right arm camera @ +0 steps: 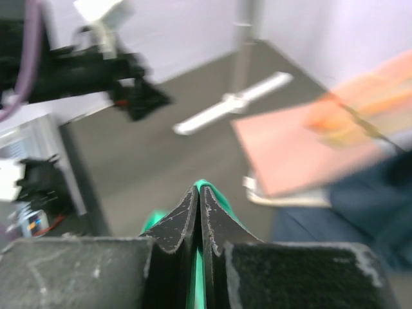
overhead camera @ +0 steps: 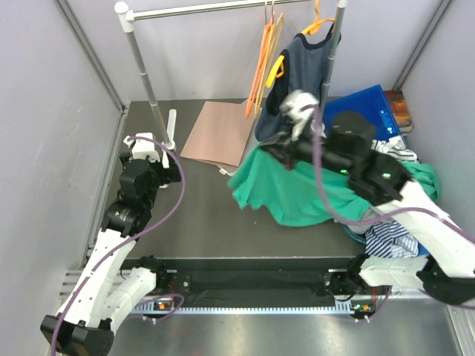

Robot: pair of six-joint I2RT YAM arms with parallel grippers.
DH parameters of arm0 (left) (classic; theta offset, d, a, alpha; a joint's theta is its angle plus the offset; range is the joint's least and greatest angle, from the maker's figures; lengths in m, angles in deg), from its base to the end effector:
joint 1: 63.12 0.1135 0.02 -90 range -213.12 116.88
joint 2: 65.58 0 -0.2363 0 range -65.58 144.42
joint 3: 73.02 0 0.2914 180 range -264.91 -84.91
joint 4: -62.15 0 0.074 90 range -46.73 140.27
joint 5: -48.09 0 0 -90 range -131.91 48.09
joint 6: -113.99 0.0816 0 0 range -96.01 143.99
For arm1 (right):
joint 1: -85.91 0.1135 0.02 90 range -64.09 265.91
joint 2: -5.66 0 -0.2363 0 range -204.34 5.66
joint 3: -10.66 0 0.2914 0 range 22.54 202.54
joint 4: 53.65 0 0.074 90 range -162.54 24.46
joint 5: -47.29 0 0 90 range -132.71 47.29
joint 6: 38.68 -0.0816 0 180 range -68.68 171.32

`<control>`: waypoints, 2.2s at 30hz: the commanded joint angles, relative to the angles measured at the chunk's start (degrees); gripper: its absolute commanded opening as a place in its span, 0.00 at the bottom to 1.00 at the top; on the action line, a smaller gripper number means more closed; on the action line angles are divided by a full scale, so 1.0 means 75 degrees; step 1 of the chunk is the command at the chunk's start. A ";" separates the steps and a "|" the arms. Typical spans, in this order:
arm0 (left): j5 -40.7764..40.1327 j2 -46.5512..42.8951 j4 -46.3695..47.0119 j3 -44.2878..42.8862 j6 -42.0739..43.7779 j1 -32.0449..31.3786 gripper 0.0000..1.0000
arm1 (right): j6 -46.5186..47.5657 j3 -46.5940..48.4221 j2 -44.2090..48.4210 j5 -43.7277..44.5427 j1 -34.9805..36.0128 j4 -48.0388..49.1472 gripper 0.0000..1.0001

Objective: Place the tank top on the hanger

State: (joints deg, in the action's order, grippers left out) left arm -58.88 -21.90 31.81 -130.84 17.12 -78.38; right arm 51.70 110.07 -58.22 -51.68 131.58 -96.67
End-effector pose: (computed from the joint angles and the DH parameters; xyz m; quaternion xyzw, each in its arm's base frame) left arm 0.2742 -0.0501 0.3055 -0.0305 0.7953 0.0018 0.6055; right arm 0.2050 0.2281 0.4749 -0.3406 0.6696 0.3074 0.5841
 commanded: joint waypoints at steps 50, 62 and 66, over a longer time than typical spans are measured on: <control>0.1291 0.0938 0.2074 0.2257 -0.3478 -0.0507 0.99 | -0.3133 -0.4485 -0.2558 0.2285 -0.0605 0.1210 0.97; 0.0892 0.0949 0.1770 0.2024 -0.3069 -0.0496 0.99 | -0.2782 -0.4031 -0.3740 0.0822 0.0120 0.1420 0.00; 0.0541 0.0961 0.1489 0.1567 -0.2776 -0.0449 0.99 | -0.2758 -0.2627 -0.4791 0.0342 0.0812 0.1818 0.00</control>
State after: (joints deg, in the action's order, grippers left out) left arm -51.67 -14.78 43.02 -114.20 -6.40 -82.08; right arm 30.24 79.84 -89.08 -42.85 132.79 -88.50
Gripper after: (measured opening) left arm 0.987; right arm 0.011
